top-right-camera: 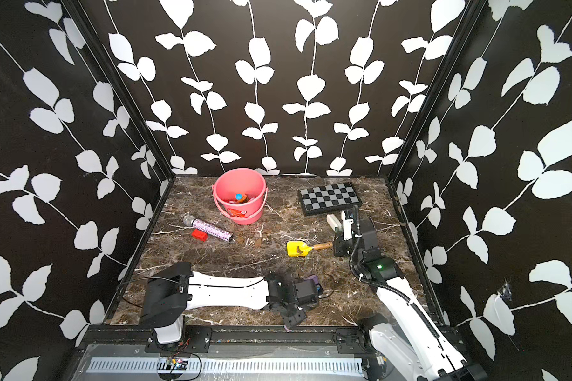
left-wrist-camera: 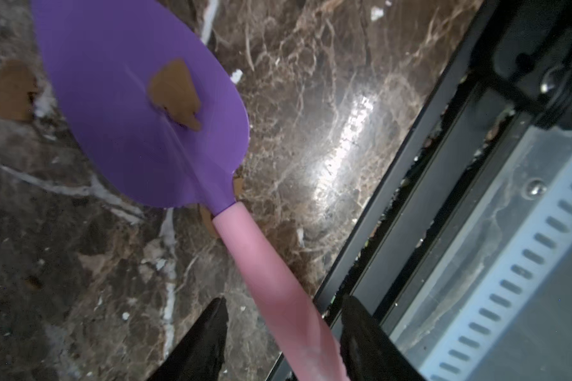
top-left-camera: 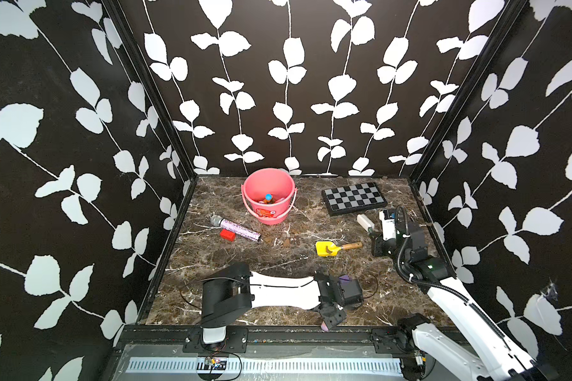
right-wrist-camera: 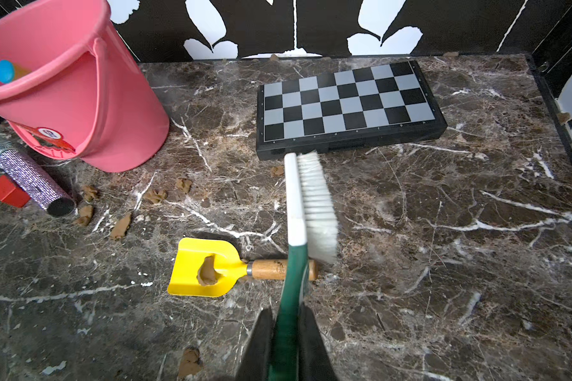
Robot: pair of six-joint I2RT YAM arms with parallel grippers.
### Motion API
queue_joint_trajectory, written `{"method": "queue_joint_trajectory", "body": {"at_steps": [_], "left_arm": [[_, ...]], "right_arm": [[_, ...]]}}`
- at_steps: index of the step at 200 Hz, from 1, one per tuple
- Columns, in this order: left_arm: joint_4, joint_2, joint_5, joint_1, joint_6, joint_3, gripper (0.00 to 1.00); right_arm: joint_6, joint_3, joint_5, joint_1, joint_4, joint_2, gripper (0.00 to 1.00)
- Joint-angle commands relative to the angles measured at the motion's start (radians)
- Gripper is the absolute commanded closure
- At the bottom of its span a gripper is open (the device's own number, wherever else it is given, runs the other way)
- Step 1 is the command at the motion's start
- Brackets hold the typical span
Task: Brush the soil off the hand trowel and place it into the bucket
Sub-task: Pick up the hand trowel from the center of the board.
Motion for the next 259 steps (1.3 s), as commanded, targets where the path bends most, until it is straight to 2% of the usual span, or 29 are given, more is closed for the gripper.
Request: {"method": "queue_joint_trajectory", "body": {"at_steps": [1,72,170,212,259], "left_arm": [[-0.038,0.021,0.006,0.007,0.012,0.058,0.41],[-0.086,0.049,0.000,0.022,0.004,0.044,0.46],[-0.074,0.020,0.046,0.105,0.042,-0.019,0.72],[-0.034,-0.069,0.062,0.155,0.074,-0.090,0.84],[-0.020,-0.200,0.066,0.287,0.124,-0.173,0.88]], "right_arm": [[0.023,-0.009,-0.022,-0.003,0.002,-0.034,1.00],[0.051,-0.037,-0.063,-0.003,0.000,-0.075,1.00],[0.030,-0.009,-0.061,-0.003,0.008,-0.026,1.00],[0.023,0.009,-0.058,-0.003,0.003,-0.003,1.00],[0.018,0.036,-0.068,-0.003,0.014,0.042,1.00]]}}
